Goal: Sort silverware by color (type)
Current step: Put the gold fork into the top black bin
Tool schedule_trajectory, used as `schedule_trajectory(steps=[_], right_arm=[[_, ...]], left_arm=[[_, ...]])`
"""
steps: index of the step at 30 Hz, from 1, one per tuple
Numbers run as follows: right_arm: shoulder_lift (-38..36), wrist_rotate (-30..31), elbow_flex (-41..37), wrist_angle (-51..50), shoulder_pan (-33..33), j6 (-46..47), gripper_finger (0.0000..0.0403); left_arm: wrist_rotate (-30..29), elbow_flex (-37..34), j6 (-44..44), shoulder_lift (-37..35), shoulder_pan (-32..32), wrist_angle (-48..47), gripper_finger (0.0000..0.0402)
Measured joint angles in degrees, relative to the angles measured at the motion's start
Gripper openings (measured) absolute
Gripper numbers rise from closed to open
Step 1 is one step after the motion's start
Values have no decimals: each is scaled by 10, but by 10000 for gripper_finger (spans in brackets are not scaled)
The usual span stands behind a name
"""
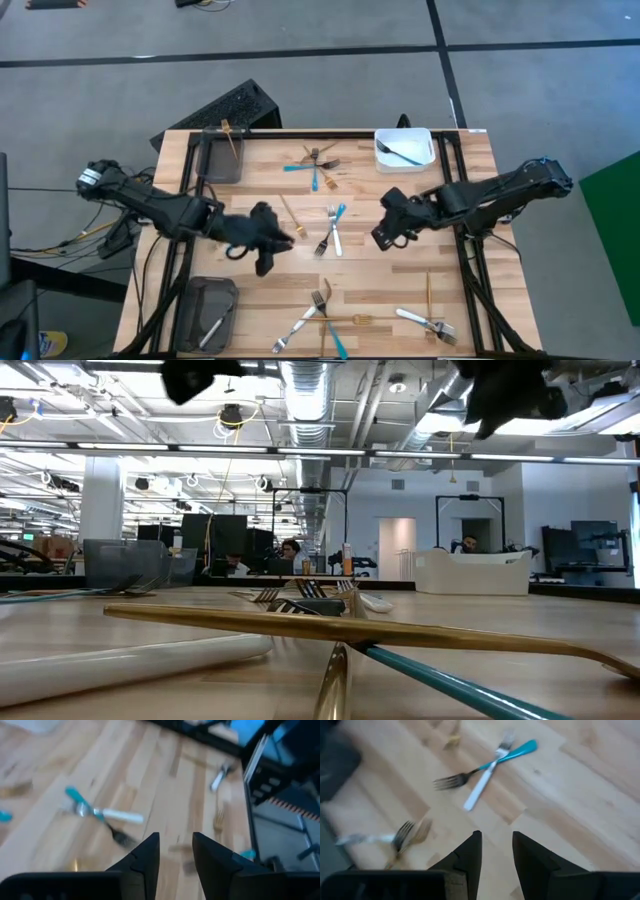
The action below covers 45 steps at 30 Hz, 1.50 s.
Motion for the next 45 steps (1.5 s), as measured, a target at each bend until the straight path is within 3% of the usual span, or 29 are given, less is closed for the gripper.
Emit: schedule_trajectory(steps=[3, 7, 14, 21, 28, 34, 39, 45], right_arm=[[-23, -39, 0, -1, 0, -43, 132], [-30, -44, 0, -2, 7, -73, 132], [33, -18, 0, -2, -19, -155, 132], [136, -44, 0, 27, -111, -183, 135], [235, -134, 0, 131, -190, -248, 152], [249, -186, 0, 204, -257, -249, 165], [249, -195, 1, 216, -323, -242, 166], [275, -194, 0, 244, -384, -211, 156]], left_arm=[[19, 0, 30, -12, 34, 38, 96], [40, 0, 79, -45, 83, 67, 87], [30, 0, 109, -89, 164, 58, 66], [-82, 0, 20, -91, 190, -19, 62], [-87, 0, -100, -89, 185, -84, 62], [-108, 0, -136, -98, 200, -155, 61], [-108, 0, -80, -102, 246, -171, 61], [-93, 0, 86, -103, 360, -136, 61]])
